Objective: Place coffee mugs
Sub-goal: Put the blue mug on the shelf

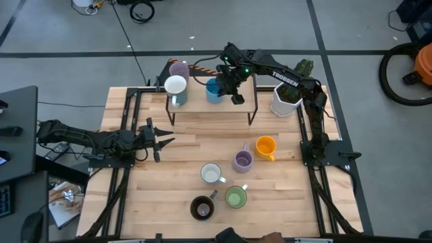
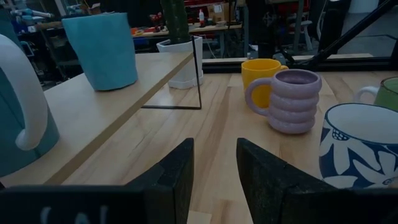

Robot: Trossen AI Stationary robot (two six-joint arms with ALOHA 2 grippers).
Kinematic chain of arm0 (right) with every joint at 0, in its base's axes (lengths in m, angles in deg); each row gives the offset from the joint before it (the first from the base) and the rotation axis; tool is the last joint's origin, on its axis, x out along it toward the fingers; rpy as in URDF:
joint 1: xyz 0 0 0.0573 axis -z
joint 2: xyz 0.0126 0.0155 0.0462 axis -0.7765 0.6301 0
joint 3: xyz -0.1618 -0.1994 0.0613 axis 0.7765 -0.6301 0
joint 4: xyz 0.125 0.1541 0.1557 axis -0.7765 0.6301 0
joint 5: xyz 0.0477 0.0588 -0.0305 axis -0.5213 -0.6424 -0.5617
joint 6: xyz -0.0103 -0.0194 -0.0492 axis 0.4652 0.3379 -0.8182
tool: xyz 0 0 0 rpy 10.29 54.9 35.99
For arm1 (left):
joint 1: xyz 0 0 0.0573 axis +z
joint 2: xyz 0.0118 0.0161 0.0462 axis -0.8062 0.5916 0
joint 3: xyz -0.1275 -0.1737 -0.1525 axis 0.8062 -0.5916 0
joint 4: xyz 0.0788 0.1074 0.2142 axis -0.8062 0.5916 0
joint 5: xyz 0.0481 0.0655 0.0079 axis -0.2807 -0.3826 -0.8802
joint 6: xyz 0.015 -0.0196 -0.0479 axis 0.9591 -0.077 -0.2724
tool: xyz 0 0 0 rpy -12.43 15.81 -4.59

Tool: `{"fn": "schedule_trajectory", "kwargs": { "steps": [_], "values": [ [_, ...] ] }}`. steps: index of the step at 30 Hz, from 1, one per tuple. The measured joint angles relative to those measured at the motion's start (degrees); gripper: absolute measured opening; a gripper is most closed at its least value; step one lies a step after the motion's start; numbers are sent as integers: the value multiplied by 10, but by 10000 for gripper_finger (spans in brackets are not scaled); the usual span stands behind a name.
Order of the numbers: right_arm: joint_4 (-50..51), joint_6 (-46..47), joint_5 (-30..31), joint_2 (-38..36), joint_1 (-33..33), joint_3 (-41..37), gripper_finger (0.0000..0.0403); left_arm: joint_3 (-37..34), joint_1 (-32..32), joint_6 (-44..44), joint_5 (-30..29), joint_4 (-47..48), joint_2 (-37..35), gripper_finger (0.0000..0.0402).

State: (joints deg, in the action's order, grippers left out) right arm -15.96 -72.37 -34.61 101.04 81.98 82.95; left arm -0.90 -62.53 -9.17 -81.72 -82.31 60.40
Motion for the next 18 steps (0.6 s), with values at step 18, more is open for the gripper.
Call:
{"fn": "schedule_trajectory", "kwargs": {
  "steps": [18],
  "values": [
    [-13, 106, 79, -10, -15, 1, 142, 0, 0, 0, 0, 1, 0, 128]
  ]
}}
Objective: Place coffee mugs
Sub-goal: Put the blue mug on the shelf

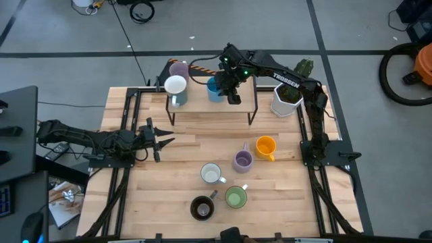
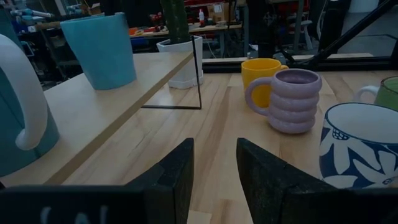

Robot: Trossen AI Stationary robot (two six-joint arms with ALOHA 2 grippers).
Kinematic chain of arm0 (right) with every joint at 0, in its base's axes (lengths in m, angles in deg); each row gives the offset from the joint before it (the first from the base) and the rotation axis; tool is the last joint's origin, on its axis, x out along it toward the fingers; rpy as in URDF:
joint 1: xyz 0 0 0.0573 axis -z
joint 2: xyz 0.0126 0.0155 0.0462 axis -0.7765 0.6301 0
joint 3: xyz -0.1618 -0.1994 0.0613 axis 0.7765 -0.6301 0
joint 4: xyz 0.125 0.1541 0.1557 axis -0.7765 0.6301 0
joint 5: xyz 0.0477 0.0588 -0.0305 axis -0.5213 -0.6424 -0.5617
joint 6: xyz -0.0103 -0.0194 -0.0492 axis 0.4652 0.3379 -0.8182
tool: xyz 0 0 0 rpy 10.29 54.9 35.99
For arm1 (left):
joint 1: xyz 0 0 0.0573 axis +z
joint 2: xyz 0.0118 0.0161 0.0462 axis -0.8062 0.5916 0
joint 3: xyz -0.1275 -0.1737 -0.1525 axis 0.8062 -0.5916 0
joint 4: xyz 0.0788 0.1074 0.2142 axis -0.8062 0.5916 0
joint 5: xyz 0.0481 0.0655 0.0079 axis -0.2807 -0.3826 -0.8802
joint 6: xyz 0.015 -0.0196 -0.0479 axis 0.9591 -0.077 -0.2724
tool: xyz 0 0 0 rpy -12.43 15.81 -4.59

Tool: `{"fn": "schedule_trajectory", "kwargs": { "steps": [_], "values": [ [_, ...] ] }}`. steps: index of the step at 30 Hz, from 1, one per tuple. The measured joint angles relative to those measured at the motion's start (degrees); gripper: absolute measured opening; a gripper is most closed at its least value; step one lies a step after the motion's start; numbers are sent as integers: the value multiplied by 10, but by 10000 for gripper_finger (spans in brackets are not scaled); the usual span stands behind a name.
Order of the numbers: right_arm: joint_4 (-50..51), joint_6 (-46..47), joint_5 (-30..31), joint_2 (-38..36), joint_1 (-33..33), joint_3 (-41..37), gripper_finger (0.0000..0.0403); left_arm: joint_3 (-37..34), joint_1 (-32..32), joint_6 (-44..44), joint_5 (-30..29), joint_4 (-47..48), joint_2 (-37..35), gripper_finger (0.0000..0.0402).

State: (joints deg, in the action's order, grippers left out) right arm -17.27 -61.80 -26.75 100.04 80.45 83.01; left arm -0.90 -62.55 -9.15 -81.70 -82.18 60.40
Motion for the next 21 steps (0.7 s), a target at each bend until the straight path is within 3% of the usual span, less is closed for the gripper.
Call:
{"fn": "schedule_trajectory", "kwargs": {
  "steps": [8, 16, 21],
  "values": [
    [-17, 88, 46, -31, -4, 0, 205, 0, 0, -1, 0, 4, 0, 128],
    [18, 122, 223, -51, 1, 0, 246, 0, 0, -5, 0, 14, 0, 128],
    [8, 124, 258, -39, 29, -17, 243, 0, 0, -12, 0, 14, 0, 128]
  ]
}}
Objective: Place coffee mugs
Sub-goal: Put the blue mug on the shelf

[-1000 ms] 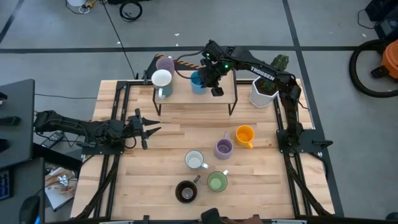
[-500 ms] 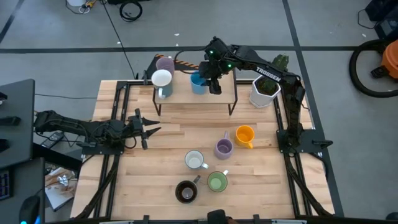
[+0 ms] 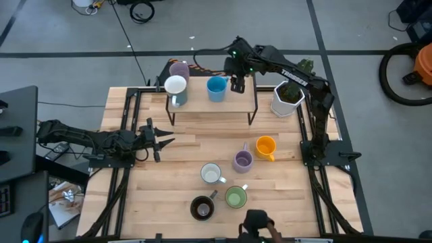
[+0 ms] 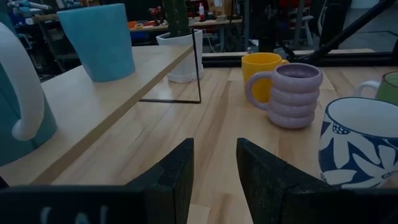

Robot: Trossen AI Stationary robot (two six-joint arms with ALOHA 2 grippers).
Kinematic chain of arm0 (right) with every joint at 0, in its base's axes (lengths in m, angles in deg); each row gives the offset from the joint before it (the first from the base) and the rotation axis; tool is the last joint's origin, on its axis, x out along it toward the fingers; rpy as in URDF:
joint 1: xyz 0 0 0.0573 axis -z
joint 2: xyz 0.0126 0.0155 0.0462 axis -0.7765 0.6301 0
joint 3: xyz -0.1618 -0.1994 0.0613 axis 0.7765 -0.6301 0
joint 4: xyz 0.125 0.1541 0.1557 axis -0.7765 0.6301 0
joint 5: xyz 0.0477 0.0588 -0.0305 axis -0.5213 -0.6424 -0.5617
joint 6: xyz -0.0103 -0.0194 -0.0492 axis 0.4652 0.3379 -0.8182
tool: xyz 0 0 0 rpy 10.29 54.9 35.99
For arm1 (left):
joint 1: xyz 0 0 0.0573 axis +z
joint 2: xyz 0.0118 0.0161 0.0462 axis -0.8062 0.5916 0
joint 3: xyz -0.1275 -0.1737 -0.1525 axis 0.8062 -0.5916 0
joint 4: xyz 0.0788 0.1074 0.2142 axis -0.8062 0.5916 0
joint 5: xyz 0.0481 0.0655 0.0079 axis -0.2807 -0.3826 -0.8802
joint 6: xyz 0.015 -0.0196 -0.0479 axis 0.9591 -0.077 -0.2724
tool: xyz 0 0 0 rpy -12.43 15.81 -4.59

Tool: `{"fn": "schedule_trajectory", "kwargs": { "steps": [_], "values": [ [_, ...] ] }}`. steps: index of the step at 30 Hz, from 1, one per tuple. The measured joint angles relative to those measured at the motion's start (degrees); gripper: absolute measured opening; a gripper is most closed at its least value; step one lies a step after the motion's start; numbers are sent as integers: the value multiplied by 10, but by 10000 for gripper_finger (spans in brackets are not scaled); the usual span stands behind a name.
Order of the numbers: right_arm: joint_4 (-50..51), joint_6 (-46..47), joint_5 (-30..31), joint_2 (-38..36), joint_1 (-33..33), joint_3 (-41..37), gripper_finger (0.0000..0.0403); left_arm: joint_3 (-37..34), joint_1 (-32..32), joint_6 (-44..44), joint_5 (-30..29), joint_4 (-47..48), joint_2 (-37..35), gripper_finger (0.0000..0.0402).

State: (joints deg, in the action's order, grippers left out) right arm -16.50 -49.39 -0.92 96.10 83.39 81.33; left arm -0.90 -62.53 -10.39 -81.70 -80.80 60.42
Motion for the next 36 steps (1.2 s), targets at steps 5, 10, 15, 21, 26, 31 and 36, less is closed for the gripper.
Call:
{"fn": "schedule_trajectory", "kwargs": {
  "steps": [5, 10, 15, 21, 26, 31, 36],
  "values": [
    [-66, 2, -29, 0, 21, -39, 240, 0, 0, -1, 0, 2, 0, 128],
    [-92, 4, -69, 13, 35, -38, 239, 0, 0, 1, 0, 2, 0, 128],
    [-117, -2, -76, 21, 40, -39, 233, 0, 0, 1, -2, 3, 0, 128],
    [-114, -4, -90, 23, 36, -39, 227, 0, 0, 1, -2, 4, 0, 128],
    [-108, -5, -48, 21, 29, -39, 224, 0, 0, 1, -2, 8, 0, 128],
    [-64, 2, -19, -2, 28, -38, 224, 0, 0, -3, -2, 13, 0, 128],
    [20, 73, -61, -6, 26, -38, 220, 0, 0, -8, -2, 15, 0, 128]
  ]
}}
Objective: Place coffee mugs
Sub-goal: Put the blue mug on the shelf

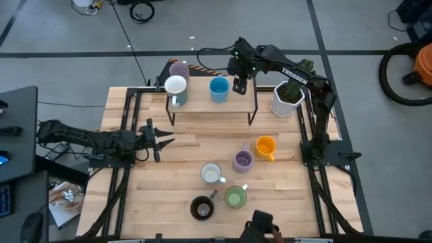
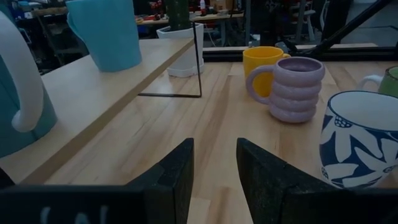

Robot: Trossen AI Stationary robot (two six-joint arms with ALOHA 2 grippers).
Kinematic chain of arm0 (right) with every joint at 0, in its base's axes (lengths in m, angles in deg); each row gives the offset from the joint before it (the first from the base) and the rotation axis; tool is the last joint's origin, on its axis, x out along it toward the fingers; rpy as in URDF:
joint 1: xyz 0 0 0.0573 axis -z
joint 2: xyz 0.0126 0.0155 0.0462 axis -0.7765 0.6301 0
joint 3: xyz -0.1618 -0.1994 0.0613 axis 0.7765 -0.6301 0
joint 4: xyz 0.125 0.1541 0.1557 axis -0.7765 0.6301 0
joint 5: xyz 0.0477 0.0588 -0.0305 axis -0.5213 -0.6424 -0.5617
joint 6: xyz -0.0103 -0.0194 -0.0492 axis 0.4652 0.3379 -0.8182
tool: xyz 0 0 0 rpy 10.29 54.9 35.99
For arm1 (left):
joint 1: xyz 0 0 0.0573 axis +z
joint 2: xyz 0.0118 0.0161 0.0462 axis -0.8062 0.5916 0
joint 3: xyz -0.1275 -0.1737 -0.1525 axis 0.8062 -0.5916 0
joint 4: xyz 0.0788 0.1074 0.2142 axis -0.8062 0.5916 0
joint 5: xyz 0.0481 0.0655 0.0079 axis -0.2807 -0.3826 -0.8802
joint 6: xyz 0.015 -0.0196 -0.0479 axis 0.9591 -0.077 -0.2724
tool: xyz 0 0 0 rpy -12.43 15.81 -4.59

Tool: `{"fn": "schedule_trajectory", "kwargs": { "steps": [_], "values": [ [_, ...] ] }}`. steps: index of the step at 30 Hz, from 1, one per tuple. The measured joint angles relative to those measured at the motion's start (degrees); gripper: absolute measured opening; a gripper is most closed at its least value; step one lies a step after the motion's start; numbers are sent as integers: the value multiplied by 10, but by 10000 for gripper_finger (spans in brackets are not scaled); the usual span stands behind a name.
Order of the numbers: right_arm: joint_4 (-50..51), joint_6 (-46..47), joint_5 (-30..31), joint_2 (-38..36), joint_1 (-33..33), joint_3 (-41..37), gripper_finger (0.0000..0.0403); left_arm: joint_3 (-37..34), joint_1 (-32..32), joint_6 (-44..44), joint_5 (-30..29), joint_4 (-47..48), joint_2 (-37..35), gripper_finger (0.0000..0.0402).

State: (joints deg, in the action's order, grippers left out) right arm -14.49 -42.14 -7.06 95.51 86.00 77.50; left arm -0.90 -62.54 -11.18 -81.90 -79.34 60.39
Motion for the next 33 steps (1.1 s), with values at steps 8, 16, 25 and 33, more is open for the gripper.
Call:
{"fn": "schedule_trajectory", "kwargs": {
  "steps": [8, 16, 25, 33],
  "values": [
    [-51, 38, -17, -33, -26, -92, 206, 0, 0, -44, 1, 28, 0, 128],
    [-222, 73, -23, -129, -42, -262, 206, 0, 0, -56, 0, 37, 0, 128],
    [-324, 110, -52, -169, -55, -378, 221, 0, 0, -56, 0, 37, 0, 128],
    [-403, 140, -42, -163, -69, -416, 268, 0, 0, -56, 0, 37, 0, 128]
  ]
}}
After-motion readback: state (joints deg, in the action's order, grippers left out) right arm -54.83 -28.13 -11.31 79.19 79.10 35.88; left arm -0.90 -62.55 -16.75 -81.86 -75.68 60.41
